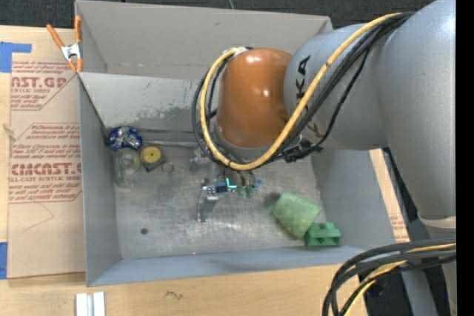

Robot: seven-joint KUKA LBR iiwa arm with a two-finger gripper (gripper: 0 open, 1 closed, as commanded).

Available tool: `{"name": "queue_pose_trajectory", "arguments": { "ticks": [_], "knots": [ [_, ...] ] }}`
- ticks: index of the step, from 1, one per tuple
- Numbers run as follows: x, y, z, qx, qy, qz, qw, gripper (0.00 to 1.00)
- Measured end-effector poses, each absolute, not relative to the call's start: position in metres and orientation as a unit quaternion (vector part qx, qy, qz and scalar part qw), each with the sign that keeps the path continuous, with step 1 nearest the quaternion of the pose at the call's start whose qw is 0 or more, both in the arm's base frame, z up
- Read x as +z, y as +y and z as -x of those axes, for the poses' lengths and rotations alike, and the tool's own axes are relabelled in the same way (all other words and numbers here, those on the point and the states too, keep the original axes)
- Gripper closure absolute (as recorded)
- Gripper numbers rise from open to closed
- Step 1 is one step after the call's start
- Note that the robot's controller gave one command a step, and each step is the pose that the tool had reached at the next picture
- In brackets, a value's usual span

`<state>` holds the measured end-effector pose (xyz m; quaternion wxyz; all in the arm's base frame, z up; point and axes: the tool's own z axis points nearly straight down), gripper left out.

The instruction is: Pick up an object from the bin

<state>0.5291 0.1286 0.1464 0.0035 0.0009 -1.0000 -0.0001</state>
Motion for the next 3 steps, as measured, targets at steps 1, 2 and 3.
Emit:
{"name": "queue_pose_trajectory", "arguments": {
  "ticks": [1,2,3],
  "knots": [
    [0.07,0.069,-0.569,-0.002,-0.999,0.048,-0.002,0.0],
    [0.075,0.071,-0.569,-0.002,-0.999,0.045,-0.001,1.0],
    [0.243,0.088,-0.575,0.0,-0.995,-0.102,-0.005,1.0]
  ]
}}
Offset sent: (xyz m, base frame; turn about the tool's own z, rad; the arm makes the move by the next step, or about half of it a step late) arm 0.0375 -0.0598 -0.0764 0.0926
